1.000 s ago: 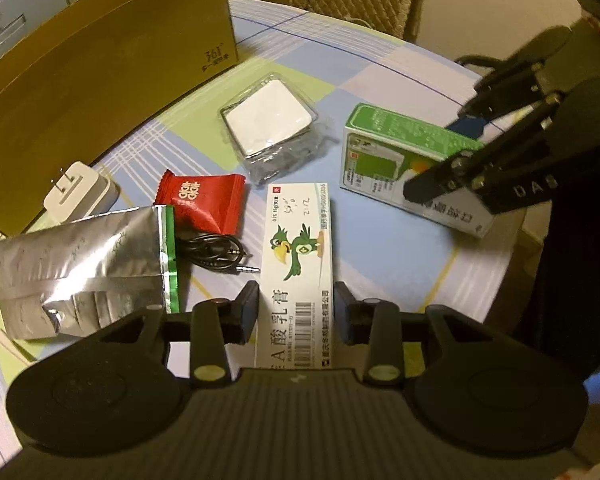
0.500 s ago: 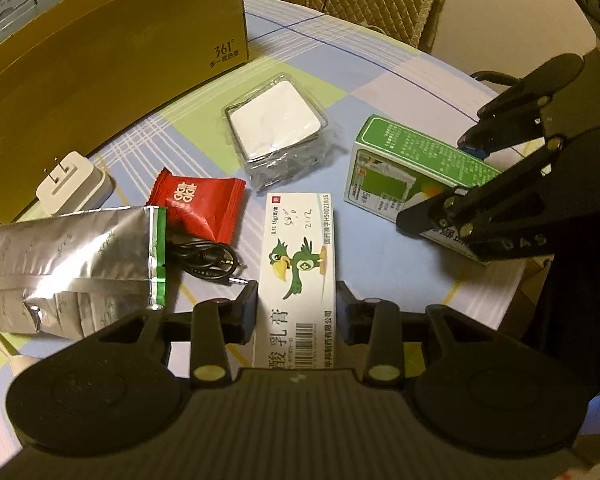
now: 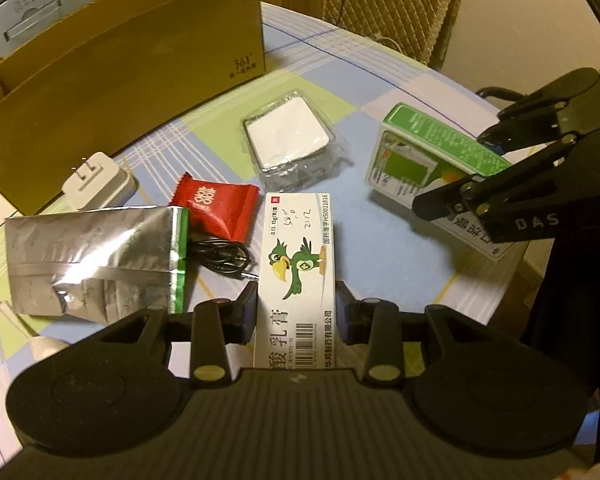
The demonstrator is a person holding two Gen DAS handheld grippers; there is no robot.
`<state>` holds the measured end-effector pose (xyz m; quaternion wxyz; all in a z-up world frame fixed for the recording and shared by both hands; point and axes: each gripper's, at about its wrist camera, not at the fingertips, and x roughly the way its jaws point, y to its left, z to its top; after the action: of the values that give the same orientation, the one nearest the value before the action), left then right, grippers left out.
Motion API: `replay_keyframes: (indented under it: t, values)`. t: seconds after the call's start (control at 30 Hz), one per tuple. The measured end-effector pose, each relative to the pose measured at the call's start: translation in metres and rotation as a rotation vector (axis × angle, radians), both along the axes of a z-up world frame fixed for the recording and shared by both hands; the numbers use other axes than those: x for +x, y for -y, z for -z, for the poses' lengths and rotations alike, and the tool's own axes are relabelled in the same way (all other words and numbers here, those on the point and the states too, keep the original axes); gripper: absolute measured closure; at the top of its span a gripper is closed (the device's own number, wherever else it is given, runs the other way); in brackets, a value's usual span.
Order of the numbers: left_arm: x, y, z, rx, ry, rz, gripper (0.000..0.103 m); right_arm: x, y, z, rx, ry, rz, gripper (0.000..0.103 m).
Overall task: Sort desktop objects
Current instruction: 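Carry both boxes into the cardboard box and open both tools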
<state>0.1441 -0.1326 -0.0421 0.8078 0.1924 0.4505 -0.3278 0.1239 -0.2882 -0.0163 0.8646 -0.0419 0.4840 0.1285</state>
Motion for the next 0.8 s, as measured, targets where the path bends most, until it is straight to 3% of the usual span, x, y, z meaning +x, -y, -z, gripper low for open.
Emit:
replay_keyframes:
  t: [0.8]
  values:
    - [-0.013, -0.02, -0.071, -0.037, 0.086, -0.123, 0.07, -0.015, -0.023, -0.062, 0.015, 0.135, -0.038, 0.075]
